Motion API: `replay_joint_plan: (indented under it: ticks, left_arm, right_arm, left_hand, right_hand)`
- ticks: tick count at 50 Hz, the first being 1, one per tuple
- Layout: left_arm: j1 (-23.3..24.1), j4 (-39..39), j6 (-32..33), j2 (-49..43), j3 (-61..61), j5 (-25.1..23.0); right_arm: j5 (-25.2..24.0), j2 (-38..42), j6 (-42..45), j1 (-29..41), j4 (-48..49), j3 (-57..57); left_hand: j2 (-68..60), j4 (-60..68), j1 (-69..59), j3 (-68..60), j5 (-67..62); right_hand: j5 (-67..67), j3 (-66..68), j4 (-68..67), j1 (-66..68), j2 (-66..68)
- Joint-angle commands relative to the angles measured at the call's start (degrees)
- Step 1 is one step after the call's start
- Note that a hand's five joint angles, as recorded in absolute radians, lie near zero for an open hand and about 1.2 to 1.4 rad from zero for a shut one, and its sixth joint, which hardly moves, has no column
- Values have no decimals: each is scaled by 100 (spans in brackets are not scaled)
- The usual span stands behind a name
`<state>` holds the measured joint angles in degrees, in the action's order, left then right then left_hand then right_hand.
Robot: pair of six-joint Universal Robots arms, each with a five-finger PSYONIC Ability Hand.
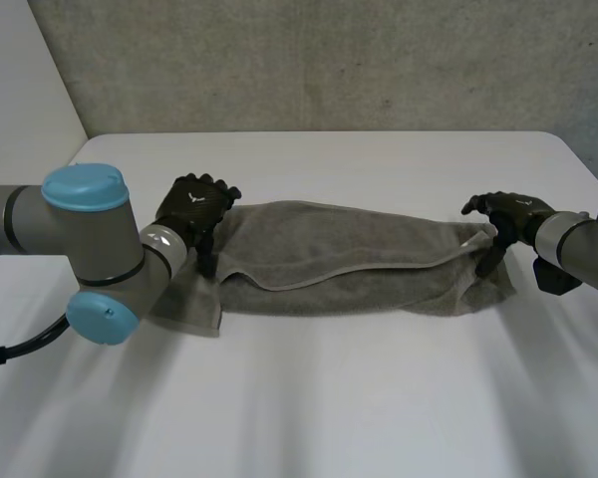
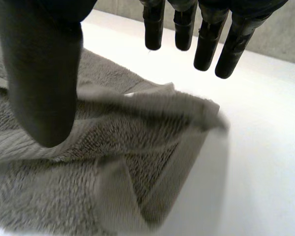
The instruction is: Fold the towel.
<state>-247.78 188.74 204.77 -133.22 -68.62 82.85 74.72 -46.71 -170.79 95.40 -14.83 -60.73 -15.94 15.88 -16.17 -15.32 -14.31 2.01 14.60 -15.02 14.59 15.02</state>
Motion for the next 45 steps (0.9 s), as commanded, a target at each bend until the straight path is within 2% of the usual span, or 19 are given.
replay_joint_plan:
  ticks: [1,2,8,17,21,23,26,28,36,45]
  left_arm:
    - [-7,-48,-42,655,-378,3]
    - [-7,-48,-43,657,-380,3]
    - [-7,-48,-95,1323,-1107,-6]
    - [19,-39,-244,1869,-2198,46]
    - [63,-39,-658,1922,-2375,231]
    - [203,-39,-1147,1931,-2436,493]
    - [266,-39,-1378,1922,-2437,644]
    - [327,4,-1685,1870,-2437,924]
    - [432,232,-1844,1598,-2252,1514]
    - [538,356,-2213,1422,-2103,1558]
  right_arm:
    - [25,-866,63,67,780,-765]
    - [-1,-1205,81,58,963,-1017]
    - [-72,-2024,396,110,1543,-1932]
    - [-63,-2228,1707,111,1905,-2549]
    - [-54,-1887,2268,137,1923,-2383]
    - [-72,-1685,2400,189,1914,-2208]
    - [-28,-1290,2646,347,1887,-1891]
    - [-28,-1112,2744,409,1887,-1767]
    - [16,-453,3201,453,1931,-1231]
    - [95,118,3280,506,2019,-695]
  left_hand:
    - [523,-516,545,460,1360]
    - [523,-516,545,460,1360]
    - [439,-432,462,376,1276]
    - [253,-247,276,191,1090]
    - [220,-213,243,157,1057]
    - [220,-213,243,157,1057]
    - [220,-213,243,157,1057]
    - [220,-213,243,157,1057]
    - [237,-230,259,174,1074]
    - [220,-213,243,157,1057]
  right_hand:
    - [-201,-460,502,-459,-502]
    - [-201,-460,502,-459,-502]
    - [-109,-368,410,-367,-410]
    - [531,272,-230,272,229]
    - [615,356,-314,356,313]
    - [615,356,-314,356,313]
    - [665,406,-365,407,364]
    - [733,474,-432,474,431]
    - [1355,1096,-1054,1097,1053]
    - [2748,2489,-2448,2490,2447]
